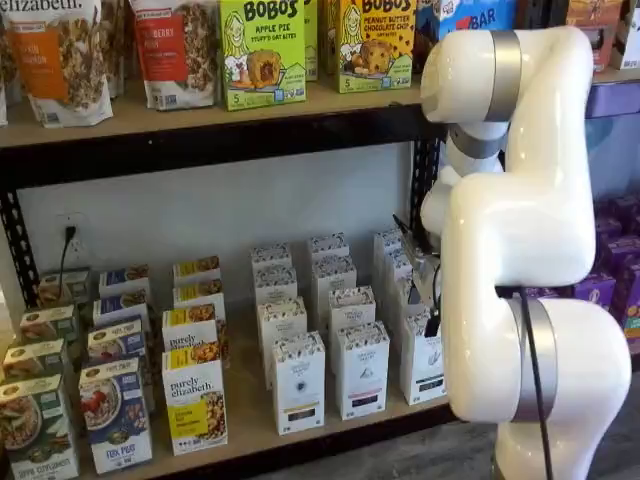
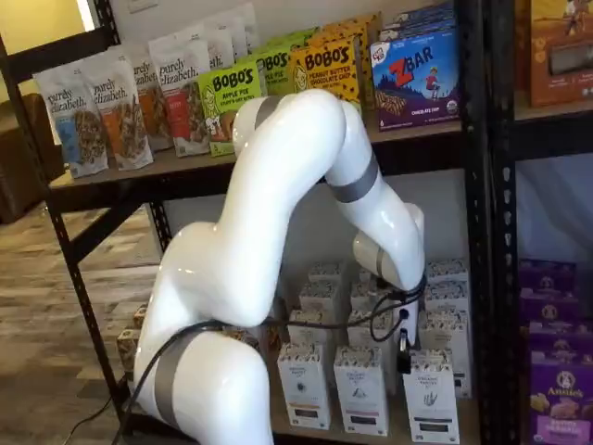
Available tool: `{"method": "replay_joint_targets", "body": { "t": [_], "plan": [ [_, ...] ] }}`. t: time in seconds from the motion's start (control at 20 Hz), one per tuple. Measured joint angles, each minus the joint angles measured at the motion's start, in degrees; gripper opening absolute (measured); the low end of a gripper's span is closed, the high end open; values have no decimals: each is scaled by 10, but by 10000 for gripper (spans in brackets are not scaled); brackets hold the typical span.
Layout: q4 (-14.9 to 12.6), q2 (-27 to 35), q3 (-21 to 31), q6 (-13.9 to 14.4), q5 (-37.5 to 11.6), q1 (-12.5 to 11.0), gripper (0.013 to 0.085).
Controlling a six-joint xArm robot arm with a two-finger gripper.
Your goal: Pick up the white box with a green strip in the middle, on the bottom shelf, the sixth box from the left
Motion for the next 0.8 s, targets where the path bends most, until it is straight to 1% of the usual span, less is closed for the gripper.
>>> {"method": "replay_joint_targets", "body": {
  "t": [0.05, 0.1, 0.15, 0.35, 0.55, 0.7, 0.8],
  "plan": [
    [-12, 0, -3, 12, 5, 0, 850],
    [-48, 3, -13, 45, 20, 1, 850],
    [-63, 5, -19, 60, 27, 3, 850],
    [-83, 12, -36, 83, 36, 8, 850],
    [-111, 26, -53, 109, 40, 10, 850],
    [-126, 42, -68, 121, 39, 9, 850],
    [-132, 56, -82, 124, 39, 7, 850]
  ]
}}
